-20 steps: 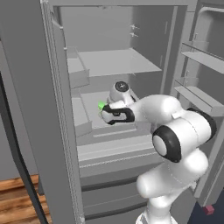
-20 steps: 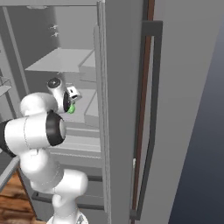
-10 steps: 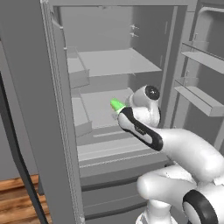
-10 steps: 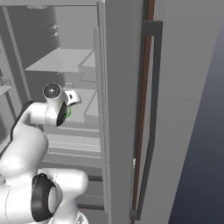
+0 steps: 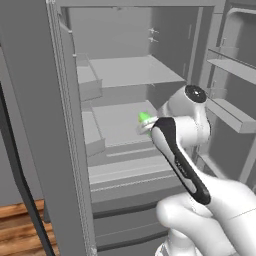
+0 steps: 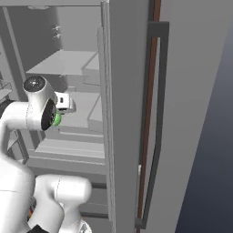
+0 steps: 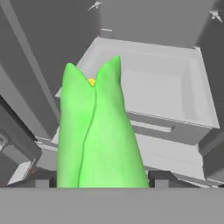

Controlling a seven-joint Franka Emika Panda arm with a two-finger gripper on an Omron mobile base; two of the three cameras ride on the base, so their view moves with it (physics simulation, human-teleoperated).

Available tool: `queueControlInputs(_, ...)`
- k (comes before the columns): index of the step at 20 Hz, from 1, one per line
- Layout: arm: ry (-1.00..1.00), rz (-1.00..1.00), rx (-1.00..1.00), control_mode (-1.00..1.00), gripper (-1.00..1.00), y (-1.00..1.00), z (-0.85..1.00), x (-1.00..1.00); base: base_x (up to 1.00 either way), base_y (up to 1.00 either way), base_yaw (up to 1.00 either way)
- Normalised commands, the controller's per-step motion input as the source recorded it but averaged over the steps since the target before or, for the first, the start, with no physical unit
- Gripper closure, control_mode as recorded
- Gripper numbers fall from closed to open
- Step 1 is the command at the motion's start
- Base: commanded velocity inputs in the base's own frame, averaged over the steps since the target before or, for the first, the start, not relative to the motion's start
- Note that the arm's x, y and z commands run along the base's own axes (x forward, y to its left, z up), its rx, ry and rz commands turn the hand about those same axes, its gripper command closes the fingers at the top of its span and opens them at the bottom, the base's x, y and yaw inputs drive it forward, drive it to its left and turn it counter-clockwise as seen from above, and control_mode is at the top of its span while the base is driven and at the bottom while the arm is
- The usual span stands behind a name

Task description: Take the cheese, shrimp, and corn from the fridge and place them on the plate on the dining counter to create an appetizer plate.

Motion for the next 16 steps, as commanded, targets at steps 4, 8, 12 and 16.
queueControlInputs(4,0.29,-0.16,0.0,-1.0,1.0,-0.39,0.4,-1.0,0.0,0.0,0.0)
queueControlInputs(8,0.27,-0.1,0.0,-1.0,1.0,-0.49,0.19,-0.76,0.0,0.0,0.0)
queueControlInputs(12,0.03,-0.03,0.0,1.0,1.0,-0.15,0.07,-0.27,-0.42,-0.07,-0.05)
queueControlInputs(16,0.0,0.0,0.0,1.0,1.0,0.0,0.0,0.0,-1.0,-0.01,-0.1)
